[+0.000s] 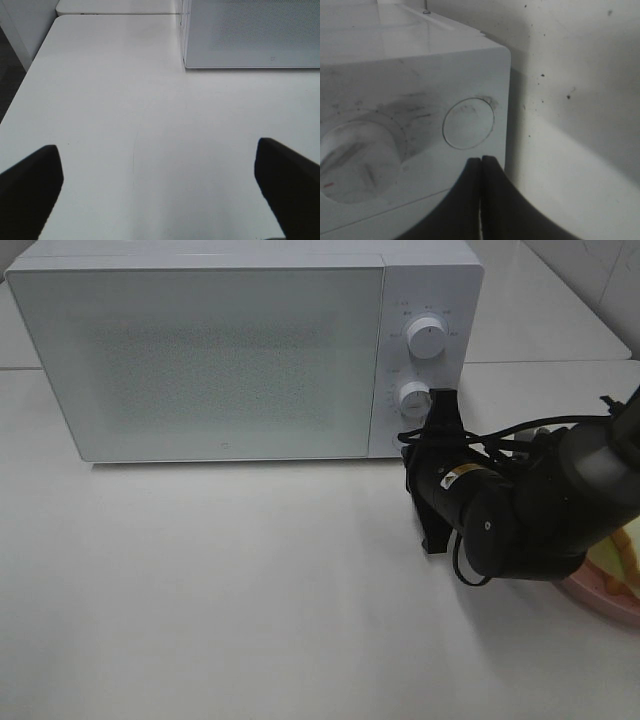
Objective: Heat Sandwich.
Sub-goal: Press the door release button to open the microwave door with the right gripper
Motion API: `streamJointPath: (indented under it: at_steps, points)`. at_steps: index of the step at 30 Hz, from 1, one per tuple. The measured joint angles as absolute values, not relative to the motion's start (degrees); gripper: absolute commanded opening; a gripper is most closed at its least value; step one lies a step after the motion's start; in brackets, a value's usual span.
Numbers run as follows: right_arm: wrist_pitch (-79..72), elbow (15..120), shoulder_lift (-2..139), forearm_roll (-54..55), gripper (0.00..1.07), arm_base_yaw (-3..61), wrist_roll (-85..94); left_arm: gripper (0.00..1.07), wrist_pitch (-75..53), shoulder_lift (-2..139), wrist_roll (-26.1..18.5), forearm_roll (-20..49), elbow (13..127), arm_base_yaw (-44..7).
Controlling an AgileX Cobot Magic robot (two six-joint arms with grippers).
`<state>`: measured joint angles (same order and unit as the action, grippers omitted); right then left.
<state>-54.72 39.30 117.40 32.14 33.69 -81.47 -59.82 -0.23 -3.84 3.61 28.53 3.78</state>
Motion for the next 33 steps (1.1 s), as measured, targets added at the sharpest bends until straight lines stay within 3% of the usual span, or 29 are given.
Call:
streamJointPath:
  at_steps: [33]
  points:
    - [-57.6, 46.2, 122.8, 33.7, 0.00, 31.9, -78.0, 1.03, -59.8, -0.2, -3.8, 3.6, 28.5, 3.8]
